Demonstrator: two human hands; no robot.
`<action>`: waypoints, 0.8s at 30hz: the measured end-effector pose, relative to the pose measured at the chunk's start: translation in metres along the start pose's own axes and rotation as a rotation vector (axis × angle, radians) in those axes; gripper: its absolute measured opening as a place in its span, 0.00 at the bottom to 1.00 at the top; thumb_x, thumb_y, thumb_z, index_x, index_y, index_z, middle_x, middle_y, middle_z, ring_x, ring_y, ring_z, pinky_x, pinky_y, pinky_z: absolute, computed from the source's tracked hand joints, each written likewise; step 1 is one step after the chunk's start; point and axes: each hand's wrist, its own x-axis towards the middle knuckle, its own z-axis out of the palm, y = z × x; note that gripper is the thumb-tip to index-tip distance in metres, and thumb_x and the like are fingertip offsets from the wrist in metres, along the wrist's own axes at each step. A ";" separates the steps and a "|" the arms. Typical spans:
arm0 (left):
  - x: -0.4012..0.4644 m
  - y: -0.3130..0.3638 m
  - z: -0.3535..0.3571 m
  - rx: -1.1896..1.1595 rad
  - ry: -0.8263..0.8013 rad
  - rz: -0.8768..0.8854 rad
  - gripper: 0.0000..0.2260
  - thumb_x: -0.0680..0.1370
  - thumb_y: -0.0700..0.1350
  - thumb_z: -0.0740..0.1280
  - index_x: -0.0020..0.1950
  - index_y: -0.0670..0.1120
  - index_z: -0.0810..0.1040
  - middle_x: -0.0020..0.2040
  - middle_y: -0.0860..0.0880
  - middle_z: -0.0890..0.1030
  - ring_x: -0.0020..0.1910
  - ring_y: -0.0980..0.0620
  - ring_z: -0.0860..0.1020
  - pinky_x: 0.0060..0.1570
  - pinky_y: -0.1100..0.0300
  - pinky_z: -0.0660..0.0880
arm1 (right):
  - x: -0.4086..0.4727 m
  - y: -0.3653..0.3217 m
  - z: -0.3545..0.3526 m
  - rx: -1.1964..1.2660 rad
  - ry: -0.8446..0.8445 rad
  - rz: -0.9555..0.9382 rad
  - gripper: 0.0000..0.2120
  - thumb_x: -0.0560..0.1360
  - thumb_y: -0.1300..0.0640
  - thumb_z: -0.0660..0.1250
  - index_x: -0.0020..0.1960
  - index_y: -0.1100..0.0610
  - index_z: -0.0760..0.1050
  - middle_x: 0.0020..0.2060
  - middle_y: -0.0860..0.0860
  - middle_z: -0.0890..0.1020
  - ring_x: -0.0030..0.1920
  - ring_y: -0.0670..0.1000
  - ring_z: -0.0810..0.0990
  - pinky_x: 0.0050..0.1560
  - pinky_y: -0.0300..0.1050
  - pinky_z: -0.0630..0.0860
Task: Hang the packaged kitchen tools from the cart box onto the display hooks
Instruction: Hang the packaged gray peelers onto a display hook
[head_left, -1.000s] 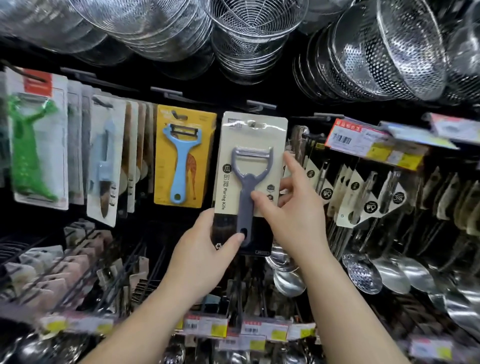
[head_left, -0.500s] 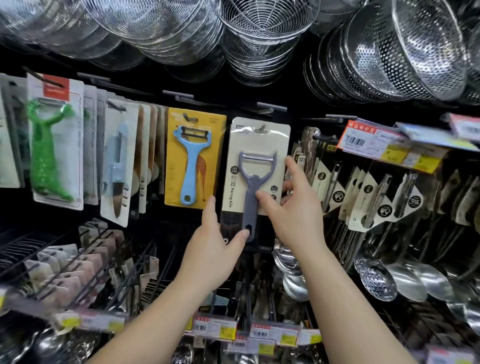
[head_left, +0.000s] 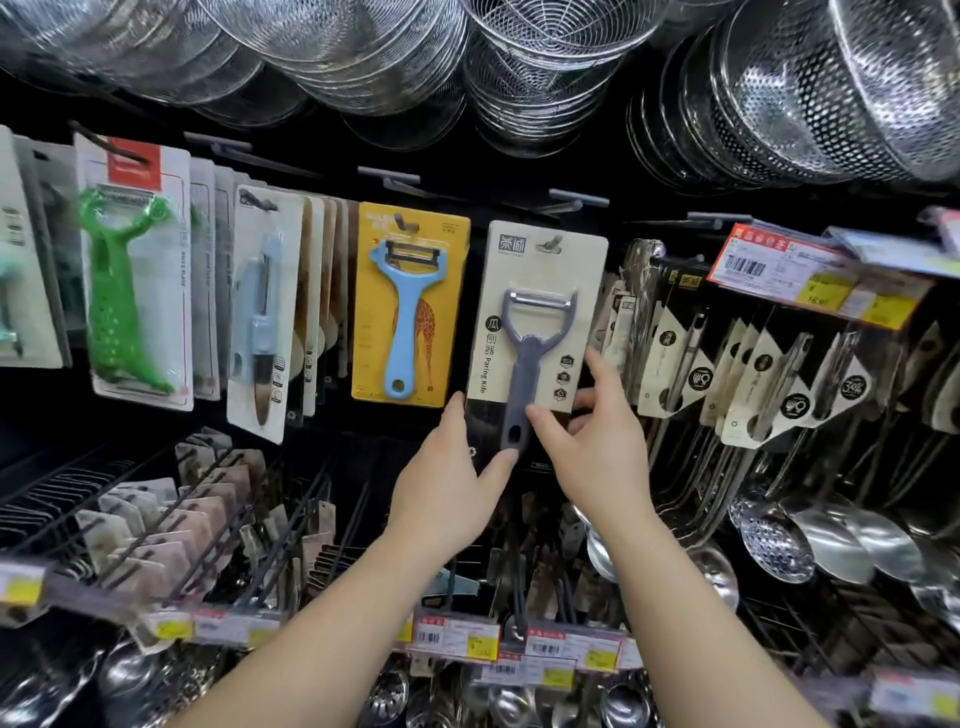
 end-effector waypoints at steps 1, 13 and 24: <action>-0.001 -0.001 -0.001 0.017 0.002 0.001 0.34 0.78 0.61 0.66 0.80 0.55 0.56 0.71 0.55 0.74 0.65 0.55 0.76 0.59 0.50 0.79 | -0.005 0.002 0.002 -0.009 -0.006 0.011 0.36 0.74 0.48 0.73 0.76 0.43 0.59 0.46 0.42 0.78 0.42 0.46 0.78 0.42 0.43 0.75; -0.022 -0.022 -0.010 0.149 -0.172 -0.047 0.35 0.80 0.60 0.64 0.82 0.53 0.52 0.69 0.53 0.72 0.62 0.51 0.77 0.57 0.51 0.77 | -0.052 0.011 0.017 -0.093 -0.094 0.119 0.31 0.78 0.53 0.69 0.76 0.44 0.60 0.59 0.40 0.78 0.47 0.46 0.80 0.41 0.34 0.71; -0.081 -0.051 -0.044 0.258 -0.204 -0.059 0.30 0.81 0.59 0.62 0.80 0.51 0.60 0.76 0.50 0.66 0.76 0.49 0.62 0.75 0.54 0.62 | -0.111 -0.004 0.016 -0.192 -0.119 0.211 0.33 0.77 0.50 0.69 0.78 0.48 0.60 0.70 0.49 0.72 0.61 0.48 0.76 0.59 0.43 0.74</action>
